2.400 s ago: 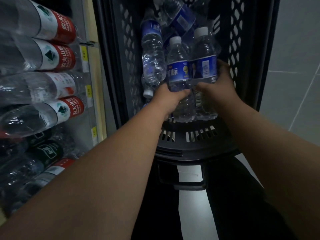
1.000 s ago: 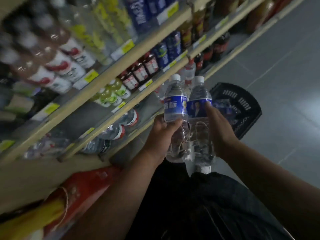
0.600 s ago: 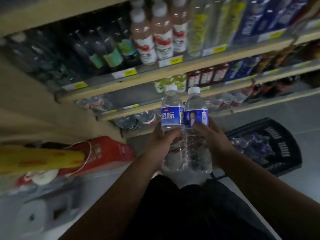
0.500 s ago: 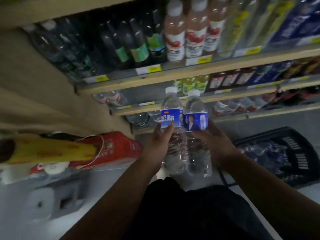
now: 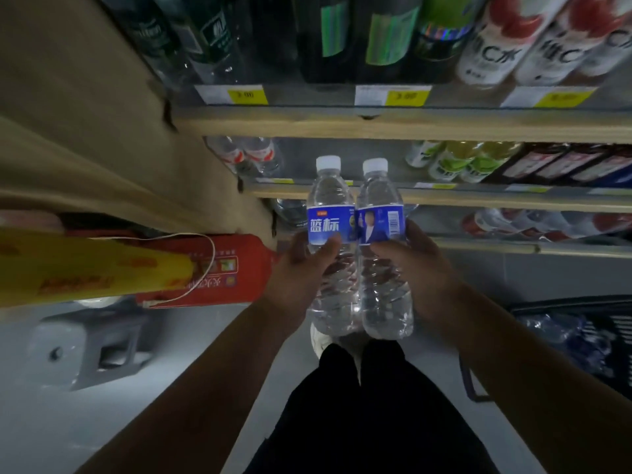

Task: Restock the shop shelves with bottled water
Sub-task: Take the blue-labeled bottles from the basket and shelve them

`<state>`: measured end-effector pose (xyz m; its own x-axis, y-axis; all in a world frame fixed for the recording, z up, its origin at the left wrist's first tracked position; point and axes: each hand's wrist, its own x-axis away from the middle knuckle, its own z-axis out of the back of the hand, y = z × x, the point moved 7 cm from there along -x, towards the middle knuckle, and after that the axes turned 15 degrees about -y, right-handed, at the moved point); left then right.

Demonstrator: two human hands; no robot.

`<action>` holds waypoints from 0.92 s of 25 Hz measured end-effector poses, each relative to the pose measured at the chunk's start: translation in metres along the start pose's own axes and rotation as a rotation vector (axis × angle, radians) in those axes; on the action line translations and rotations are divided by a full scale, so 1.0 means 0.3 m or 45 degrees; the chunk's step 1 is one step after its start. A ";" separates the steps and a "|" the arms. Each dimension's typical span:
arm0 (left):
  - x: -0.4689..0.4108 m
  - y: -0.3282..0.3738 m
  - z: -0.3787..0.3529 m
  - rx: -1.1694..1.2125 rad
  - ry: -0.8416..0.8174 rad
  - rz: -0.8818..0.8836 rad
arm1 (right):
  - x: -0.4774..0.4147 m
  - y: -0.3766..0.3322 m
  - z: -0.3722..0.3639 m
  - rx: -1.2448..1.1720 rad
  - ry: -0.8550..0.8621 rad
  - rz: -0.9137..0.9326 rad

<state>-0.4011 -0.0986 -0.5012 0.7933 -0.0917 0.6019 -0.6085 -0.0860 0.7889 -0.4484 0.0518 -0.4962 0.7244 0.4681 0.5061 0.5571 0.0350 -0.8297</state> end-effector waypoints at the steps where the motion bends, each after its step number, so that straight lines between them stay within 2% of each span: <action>1: -0.046 -0.023 0.009 -0.011 -0.002 -0.007 | -0.044 0.024 0.021 0.017 0.014 0.011; 10: -0.489 -0.184 0.078 0.096 0.064 -0.039 | -0.401 0.199 0.195 0.142 -0.047 0.042; 15: -0.661 -0.187 0.100 0.104 0.111 -0.123 | -0.548 0.224 0.284 0.032 0.064 0.097; 17: -0.712 -0.167 0.114 0.104 0.130 -0.136 | -0.609 0.199 0.309 0.055 0.027 0.170; 19: -0.755 -0.147 0.123 0.133 0.113 -0.156 | -0.670 0.169 0.327 0.178 -0.033 0.196; 23: -0.799 -0.145 0.121 0.269 0.115 -0.134 | -0.744 0.078 0.356 0.725 0.023 0.205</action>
<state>-0.5656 -0.1090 -0.6844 0.8455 0.0167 0.5337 -0.5055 -0.2968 0.8102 -0.6404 0.0425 -0.6536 0.7911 0.4921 0.3633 0.1375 0.4357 -0.8895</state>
